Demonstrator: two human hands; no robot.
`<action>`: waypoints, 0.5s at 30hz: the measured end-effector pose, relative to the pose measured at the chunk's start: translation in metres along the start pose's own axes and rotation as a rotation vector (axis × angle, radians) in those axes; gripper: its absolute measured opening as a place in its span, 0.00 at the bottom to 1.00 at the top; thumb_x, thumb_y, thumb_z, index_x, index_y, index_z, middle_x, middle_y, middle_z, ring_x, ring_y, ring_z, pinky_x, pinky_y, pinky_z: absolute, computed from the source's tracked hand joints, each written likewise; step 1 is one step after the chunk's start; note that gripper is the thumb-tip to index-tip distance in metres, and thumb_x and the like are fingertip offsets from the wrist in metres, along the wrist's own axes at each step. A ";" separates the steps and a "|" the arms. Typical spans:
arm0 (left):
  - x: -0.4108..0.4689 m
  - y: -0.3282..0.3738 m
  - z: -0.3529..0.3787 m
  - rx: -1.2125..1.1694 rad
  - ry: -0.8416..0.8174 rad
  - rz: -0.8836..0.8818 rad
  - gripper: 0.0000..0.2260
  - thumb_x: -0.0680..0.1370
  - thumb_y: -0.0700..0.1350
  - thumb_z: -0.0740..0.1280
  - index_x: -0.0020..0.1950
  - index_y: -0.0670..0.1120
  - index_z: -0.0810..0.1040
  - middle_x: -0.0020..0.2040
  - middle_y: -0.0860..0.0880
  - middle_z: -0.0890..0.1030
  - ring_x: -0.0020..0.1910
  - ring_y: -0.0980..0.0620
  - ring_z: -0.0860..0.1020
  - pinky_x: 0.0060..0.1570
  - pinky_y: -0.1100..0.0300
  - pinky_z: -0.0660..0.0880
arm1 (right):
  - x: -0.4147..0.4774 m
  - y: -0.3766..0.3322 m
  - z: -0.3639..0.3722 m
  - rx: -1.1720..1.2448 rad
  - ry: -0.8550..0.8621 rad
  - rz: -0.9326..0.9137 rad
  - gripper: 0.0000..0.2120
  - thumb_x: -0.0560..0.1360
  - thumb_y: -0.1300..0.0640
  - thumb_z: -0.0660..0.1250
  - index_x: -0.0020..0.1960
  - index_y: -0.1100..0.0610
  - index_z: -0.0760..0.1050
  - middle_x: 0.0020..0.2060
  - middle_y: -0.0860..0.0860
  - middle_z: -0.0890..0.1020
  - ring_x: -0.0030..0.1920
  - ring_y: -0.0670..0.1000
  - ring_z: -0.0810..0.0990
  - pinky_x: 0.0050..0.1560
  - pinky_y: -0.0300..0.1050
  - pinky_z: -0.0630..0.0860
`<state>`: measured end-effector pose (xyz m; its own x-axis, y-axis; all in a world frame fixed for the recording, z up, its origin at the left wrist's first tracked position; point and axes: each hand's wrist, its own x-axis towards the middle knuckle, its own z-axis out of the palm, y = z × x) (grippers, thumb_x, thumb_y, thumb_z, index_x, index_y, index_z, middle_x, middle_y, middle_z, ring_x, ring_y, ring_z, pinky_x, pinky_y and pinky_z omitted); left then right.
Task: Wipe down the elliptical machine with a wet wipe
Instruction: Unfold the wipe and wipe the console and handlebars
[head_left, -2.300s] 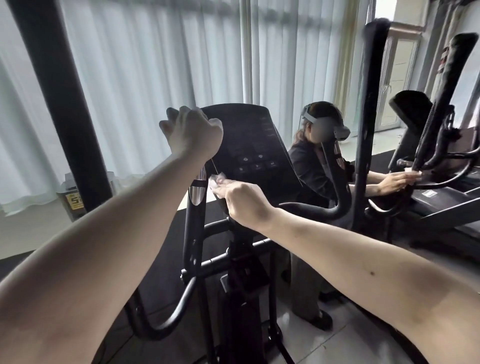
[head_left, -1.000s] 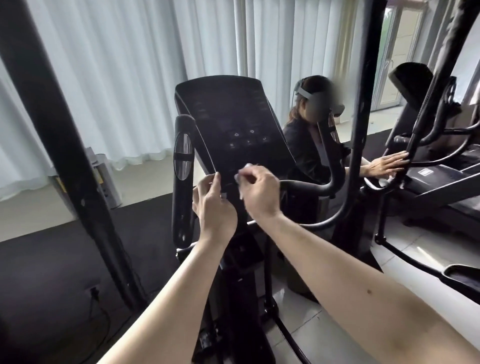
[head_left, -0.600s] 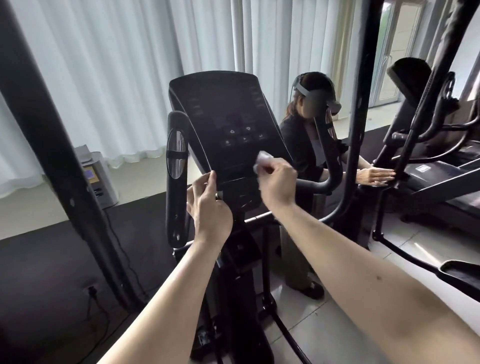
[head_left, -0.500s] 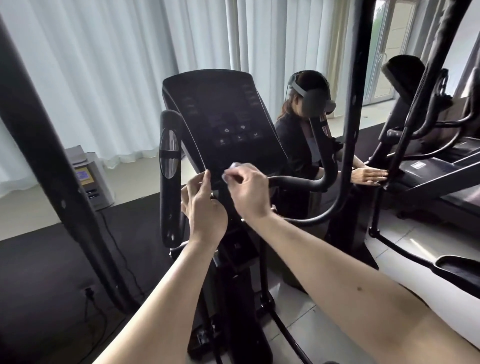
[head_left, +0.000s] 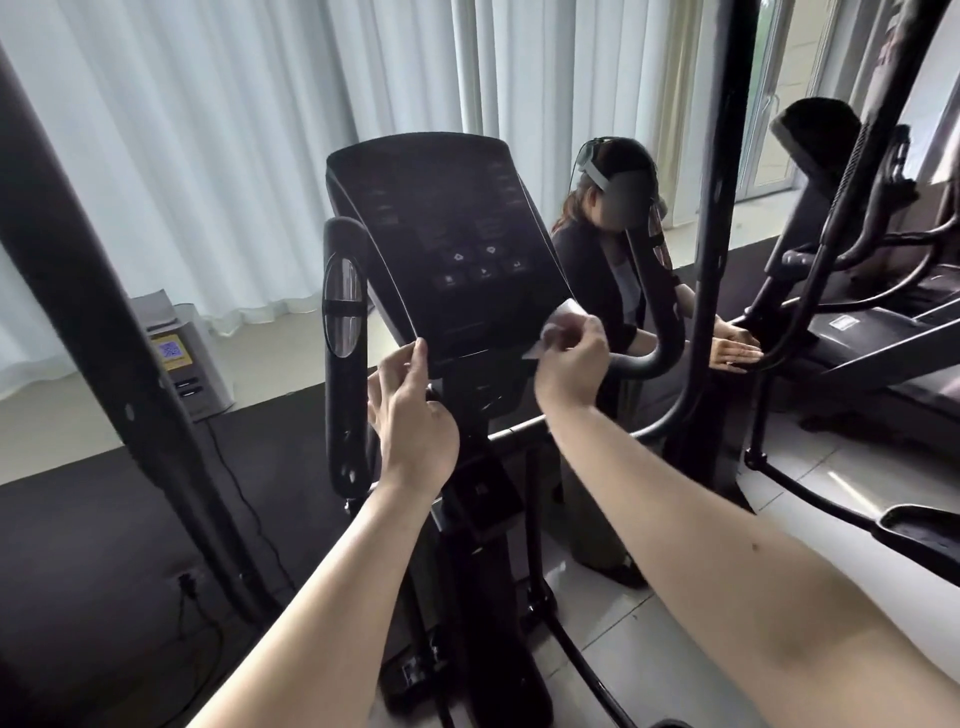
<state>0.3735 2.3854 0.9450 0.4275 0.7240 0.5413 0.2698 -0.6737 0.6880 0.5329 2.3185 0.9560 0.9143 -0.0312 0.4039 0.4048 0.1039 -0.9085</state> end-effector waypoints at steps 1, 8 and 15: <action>0.000 -0.001 0.001 -0.006 -0.004 0.005 0.35 0.74 0.28 0.58 0.80 0.50 0.65 0.69 0.62 0.64 0.73 0.54 0.61 0.71 0.69 0.46 | -0.015 -0.004 0.002 0.032 -0.043 -0.007 0.09 0.75 0.68 0.70 0.46 0.53 0.78 0.45 0.54 0.83 0.47 0.53 0.83 0.54 0.39 0.77; 0.000 -0.005 0.008 -0.102 -0.006 0.024 0.36 0.73 0.27 0.58 0.80 0.49 0.65 0.71 0.56 0.65 0.70 0.57 0.64 0.60 0.78 0.41 | -0.036 -0.012 -0.008 0.074 -0.371 -0.039 0.12 0.69 0.75 0.66 0.40 0.58 0.78 0.33 0.53 0.84 0.37 0.56 0.85 0.47 0.54 0.83; -0.002 -0.011 0.007 -0.134 -0.029 0.065 0.37 0.73 0.27 0.59 0.80 0.48 0.63 0.73 0.56 0.65 0.70 0.60 0.62 0.69 0.69 0.51 | -0.004 -0.013 -0.021 0.078 -0.099 0.210 0.18 0.64 0.78 0.60 0.36 0.56 0.77 0.26 0.47 0.82 0.32 0.43 0.83 0.43 0.40 0.80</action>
<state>0.3755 2.3902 0.9333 0.4659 0.6734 0.5740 0.1242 -0.6921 0.7110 0.5239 2.2963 0.9642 0.9709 0.0969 0.2188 0.1998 0.1748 -0.9641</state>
